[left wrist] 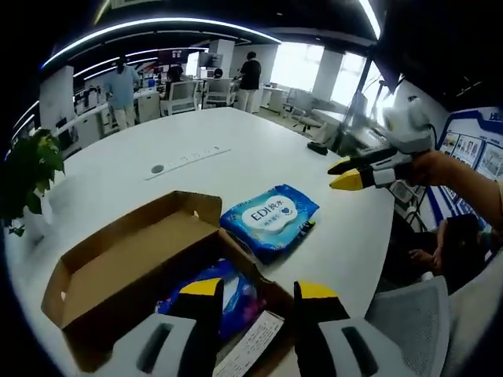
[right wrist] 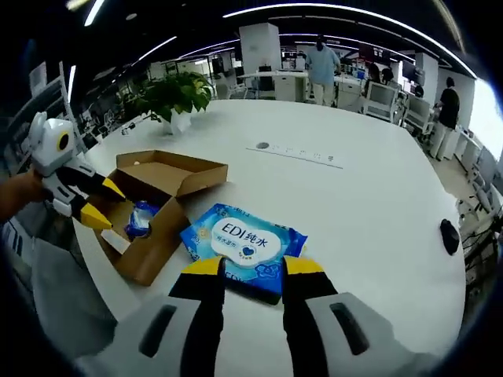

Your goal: Operate the shoe box by opening the lid, removing the specified soft item, and placing it in the target area until the item is outside and the box remains undamaged.

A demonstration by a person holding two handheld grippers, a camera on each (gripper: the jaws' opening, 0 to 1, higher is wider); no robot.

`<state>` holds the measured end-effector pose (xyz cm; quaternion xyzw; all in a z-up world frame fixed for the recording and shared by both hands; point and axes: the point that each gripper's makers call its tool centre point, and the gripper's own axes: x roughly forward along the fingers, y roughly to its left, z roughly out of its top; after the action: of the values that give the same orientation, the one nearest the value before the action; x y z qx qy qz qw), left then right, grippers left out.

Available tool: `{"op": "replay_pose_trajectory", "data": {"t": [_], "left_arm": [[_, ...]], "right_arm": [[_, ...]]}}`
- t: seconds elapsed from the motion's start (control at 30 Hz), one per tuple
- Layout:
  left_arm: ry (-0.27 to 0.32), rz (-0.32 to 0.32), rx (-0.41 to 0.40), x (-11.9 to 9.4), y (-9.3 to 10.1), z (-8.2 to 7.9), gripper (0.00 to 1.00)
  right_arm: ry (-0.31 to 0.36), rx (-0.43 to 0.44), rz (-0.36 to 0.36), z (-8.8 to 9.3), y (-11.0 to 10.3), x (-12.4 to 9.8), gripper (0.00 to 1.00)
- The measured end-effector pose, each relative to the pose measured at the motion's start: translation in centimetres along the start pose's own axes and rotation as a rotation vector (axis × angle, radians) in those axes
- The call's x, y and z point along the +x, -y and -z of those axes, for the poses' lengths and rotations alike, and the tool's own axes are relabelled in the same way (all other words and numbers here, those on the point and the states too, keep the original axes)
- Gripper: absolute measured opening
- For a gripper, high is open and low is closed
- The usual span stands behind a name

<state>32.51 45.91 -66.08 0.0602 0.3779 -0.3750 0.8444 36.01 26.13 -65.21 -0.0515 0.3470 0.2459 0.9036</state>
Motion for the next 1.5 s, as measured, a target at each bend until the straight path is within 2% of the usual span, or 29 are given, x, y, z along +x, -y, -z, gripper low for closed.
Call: {"op": "replay_pose_trajectory", "data": {"t": [0.3,0.57,0.7,0.87,1.0,1.2,1.33,1.5], "left_arm": [[-0.018,0.001,0.009,-1.4,-1.6,1.8,0.37],[-0.026,0.0,0.042,-1.8,-3.3,2.9,0.36],[-0.037,0.013,0.054,-1.8,-3.9,3.5,0.33],[-0.051,0.035,0.106,-1.7,-4.6,3.9,0.3],[-0.056,0.074,0.143,-1.4,-4.5,4.0,0.29],[-0.095,0.114,0.205,-0.7,-4.6,4.7,0.27],[-0.112,0.125,0.244,0.0,-4.8,5.0,0.26],[-0.107,0.138,0.274,0.8,-5.1,4.8,0.23]], "right_arm": [[0.024,-0.061,-0.048,-1.5,-2.7,-1.1,0.29],[0.018,-0.138,-0.098,-2.4,-5.5,-0.3,0.31],[0.009,-0.182,-0.14,-2.7,-7.2,0.5,0.31],[-0.004,-0.247,-0.197,-2.9,-9.3,1.7,0.3],[-0.013,-0.278,-0.222,-3.2,-10.3,2.7,0.29],[-0.036,-0.344,-0.263,-3.2,-12.0,4.1,0.29],[-0.049,-0.37,-0.289,-3.2,-12.9,4.9,0.29],[-0.068,-0.414,-0.316,-3.2,-14.0,6.1,0.29]]}}
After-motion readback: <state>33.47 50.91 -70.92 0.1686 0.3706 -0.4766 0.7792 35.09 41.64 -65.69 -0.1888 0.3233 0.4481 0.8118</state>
